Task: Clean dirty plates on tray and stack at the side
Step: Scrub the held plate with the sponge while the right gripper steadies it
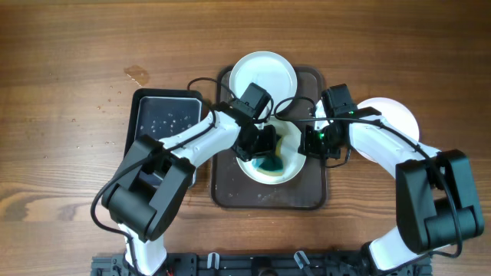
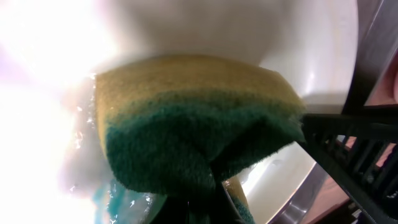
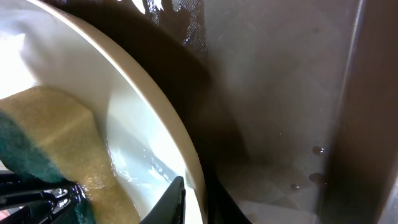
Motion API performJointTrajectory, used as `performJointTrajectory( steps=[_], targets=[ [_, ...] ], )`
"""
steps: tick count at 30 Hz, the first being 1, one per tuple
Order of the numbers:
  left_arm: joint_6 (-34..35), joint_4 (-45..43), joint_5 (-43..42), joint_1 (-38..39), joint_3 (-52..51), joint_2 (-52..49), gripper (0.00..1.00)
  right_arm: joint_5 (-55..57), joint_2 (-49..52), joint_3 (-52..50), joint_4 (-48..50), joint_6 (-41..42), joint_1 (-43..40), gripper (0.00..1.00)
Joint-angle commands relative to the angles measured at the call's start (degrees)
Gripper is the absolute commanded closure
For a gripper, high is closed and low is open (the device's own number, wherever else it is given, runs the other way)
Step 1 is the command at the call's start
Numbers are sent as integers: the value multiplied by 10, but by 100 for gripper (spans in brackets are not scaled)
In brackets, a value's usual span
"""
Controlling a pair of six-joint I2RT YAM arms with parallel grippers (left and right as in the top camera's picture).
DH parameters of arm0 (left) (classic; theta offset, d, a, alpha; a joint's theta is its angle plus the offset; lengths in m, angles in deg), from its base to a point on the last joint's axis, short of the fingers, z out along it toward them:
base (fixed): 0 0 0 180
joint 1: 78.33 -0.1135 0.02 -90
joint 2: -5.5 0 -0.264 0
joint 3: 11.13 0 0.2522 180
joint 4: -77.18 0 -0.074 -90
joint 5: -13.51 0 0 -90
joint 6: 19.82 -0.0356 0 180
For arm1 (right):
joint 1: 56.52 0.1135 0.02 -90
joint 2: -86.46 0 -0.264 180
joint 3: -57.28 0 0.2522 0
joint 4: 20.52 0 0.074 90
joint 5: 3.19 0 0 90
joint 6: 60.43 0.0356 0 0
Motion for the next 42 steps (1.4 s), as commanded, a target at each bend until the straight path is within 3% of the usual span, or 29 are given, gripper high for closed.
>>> performJointTrajectory(
  steps=[1,4,11,15,20,26,28,30,33,34,42],
  targets=[
    [-8,77,196,-10,-6,-19,96,48,20,-9,-5,7,0,85],
    [-9,123,289,-30,-5,-18,96,48,20,-9,-5,7,0,85],
    [-23,125,308,-51,0,-16,96,49,20,-9,-5,7,0,86],
    [9,152,414,-51,8,-16,96,49,20,-9,-5,6,0,88],
    [8,150,419,-50,8,-16,96,49,20,-9,-6,6,0,88],
    [40,158,496,-51,8,-16,96,49,20,-9,-6,7,0,88],
    [37,143,441,-50,8,-16,96,48,20,-9,-6,6,0,88],
    [35,116,320,-50,8,-16,96,49,20,-9,-6,6,0,90],
    [20,30,56,-46,2,-16,96,48,20,-9,-6,2,0,94],
    [21,9,21,-40,1,-16,96,48,20,-9,-6,-2,0,96],
    [24,-64,-11,10,-2,-23,96,48,20,-9,-10,-8,0,96]
  ],
)
